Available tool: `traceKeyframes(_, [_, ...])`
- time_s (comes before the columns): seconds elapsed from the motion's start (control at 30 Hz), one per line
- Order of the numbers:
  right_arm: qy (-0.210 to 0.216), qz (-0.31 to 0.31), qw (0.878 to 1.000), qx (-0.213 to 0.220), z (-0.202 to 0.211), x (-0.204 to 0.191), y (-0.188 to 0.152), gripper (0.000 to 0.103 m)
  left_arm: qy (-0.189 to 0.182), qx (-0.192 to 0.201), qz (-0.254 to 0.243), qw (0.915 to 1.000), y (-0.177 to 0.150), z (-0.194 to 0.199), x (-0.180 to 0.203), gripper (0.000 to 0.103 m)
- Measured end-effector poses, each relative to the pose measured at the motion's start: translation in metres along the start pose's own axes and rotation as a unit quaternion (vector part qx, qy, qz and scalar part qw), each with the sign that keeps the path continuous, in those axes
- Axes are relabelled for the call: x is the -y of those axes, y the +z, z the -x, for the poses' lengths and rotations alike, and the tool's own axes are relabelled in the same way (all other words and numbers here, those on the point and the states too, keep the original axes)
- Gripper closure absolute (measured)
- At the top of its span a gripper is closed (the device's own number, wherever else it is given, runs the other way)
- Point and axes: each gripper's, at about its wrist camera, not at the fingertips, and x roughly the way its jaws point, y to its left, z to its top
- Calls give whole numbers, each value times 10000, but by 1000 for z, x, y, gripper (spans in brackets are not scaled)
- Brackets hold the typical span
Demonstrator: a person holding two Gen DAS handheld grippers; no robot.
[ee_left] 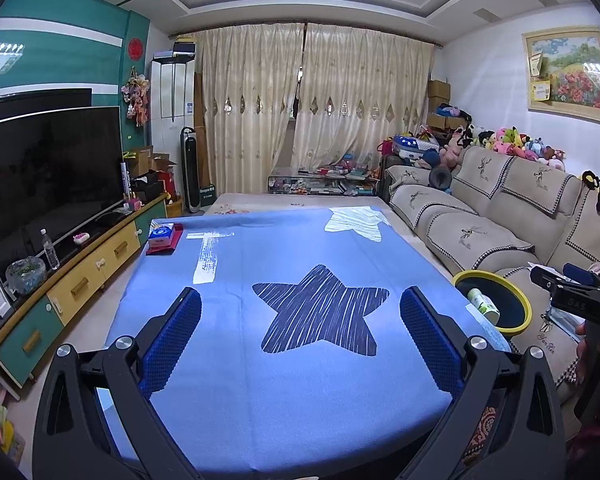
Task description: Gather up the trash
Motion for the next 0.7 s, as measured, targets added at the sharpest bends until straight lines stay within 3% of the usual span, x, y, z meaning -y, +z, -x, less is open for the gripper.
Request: traceKeyframes(0.7, [-4,-15,10000,-43,-1,1,0,7,-47,-65,2,10000,-4,-5,-1,5])
